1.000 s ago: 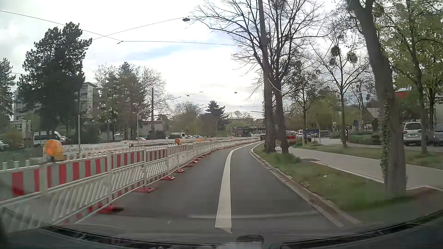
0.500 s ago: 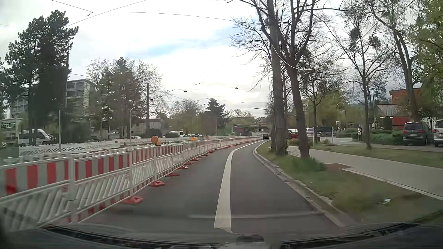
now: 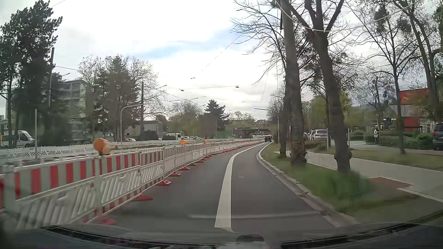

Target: Follow the waypoints while adhering to traffic rules and regulations

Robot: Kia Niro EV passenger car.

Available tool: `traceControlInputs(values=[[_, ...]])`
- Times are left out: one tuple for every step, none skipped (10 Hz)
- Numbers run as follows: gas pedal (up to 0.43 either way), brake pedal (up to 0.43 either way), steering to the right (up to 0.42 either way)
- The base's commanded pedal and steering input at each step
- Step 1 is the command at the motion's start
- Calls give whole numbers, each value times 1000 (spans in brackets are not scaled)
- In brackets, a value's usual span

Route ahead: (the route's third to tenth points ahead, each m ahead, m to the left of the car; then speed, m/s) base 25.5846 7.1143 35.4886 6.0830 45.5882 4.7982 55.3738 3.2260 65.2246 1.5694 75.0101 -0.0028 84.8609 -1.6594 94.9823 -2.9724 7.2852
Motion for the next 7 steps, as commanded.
traceControlInputs(values=[[39, 0, 0], [39, 0, 0], [39, 0, 2], [39, 0, 3], [39, 0, 3], [39, 0, 3], [39, 0, 3]])
